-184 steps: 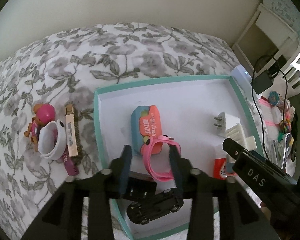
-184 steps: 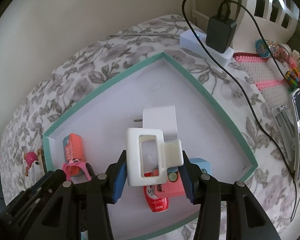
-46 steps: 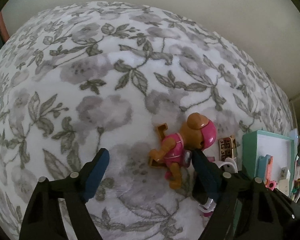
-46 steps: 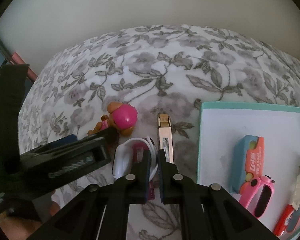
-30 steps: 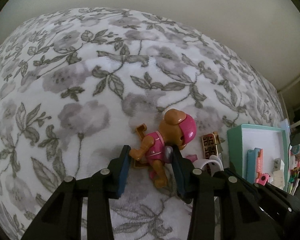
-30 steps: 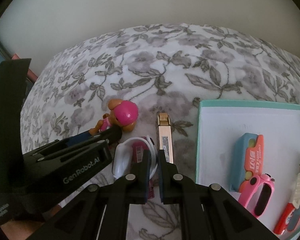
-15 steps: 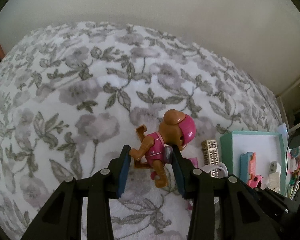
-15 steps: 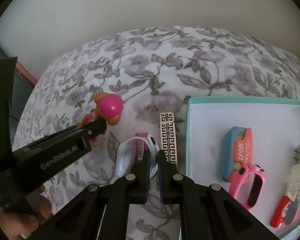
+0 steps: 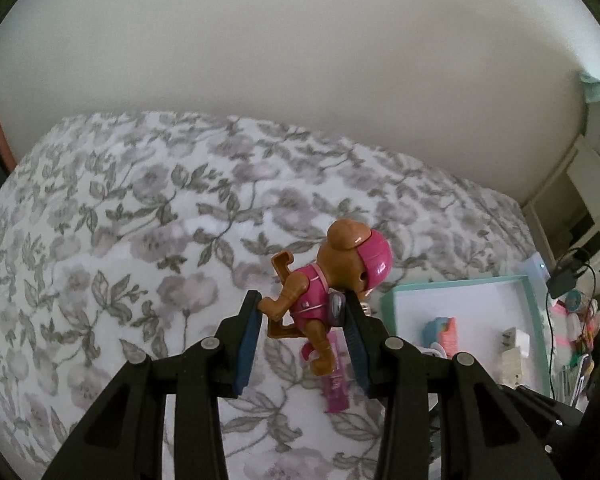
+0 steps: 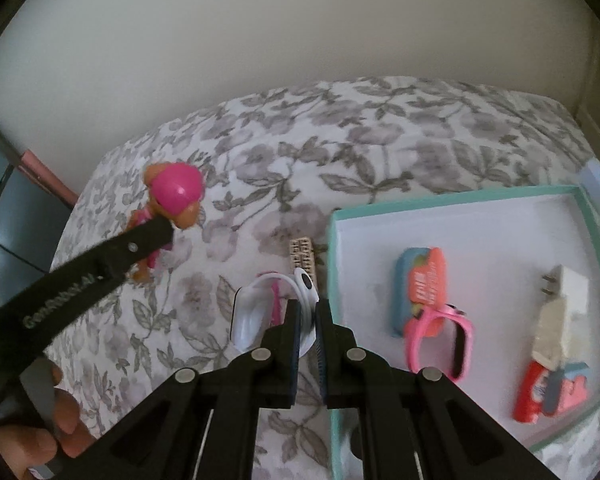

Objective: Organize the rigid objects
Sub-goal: 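Lift and carry the toy dog over the tray with the left gripper while the right carries the white band, then release the toy dog in the tray with the left gripper while the right releases the white band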

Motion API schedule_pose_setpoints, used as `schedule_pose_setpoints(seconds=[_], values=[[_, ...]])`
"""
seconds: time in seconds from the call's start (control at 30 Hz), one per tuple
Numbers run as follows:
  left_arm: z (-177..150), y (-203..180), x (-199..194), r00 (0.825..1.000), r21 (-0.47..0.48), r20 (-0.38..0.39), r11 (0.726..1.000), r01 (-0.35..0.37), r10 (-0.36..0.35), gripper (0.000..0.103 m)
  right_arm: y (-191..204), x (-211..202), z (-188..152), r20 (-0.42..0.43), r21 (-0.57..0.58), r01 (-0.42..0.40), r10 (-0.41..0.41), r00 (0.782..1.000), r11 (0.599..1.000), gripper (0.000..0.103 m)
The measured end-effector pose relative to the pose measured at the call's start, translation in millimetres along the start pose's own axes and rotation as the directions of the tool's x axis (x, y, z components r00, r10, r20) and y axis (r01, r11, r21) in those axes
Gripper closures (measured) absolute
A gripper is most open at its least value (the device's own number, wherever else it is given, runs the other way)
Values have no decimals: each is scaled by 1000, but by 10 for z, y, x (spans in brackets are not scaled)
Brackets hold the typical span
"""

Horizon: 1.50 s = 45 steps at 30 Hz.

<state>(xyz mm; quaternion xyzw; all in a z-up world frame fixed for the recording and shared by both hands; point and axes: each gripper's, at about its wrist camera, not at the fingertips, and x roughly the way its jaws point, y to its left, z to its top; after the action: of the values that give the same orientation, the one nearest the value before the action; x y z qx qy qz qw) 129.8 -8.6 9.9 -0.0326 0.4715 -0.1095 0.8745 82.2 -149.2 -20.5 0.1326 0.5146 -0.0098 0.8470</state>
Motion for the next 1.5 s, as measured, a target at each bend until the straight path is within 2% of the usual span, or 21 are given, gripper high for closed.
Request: schedule_pose_setpoints(seconds=[0.3,0.57,0.7,1.0,1.13,1.5], values=[[-136,-449,-207,998,81,37,996,39,-42,61,-409,-365,-100,30,114,61,-64,997,992,95],[-306,-961,-250,996,172,30,982,80,-87,61,-862,-614,-169,50,223,105,-119,992,969,95],[-405,-1242,-240,995,241,19,967,88,-95,61,-1070,-729,-184,64,265,153,-176,982,952,95],[-585,-1671,-124,994,306,-16,946,110,-110,61,-1446,-892,-236,67,347,216,-254,965,913,95],[-645,-1753,-34,995,332,-37,938,99,-93,61,-1539,-880,-253,52,363,234,-271,961,902,95],[-723,-1707,205,989,301,-118,946,119,-87,61,-1585,-701,-285,-15,355,240,-251,968,904,94]])
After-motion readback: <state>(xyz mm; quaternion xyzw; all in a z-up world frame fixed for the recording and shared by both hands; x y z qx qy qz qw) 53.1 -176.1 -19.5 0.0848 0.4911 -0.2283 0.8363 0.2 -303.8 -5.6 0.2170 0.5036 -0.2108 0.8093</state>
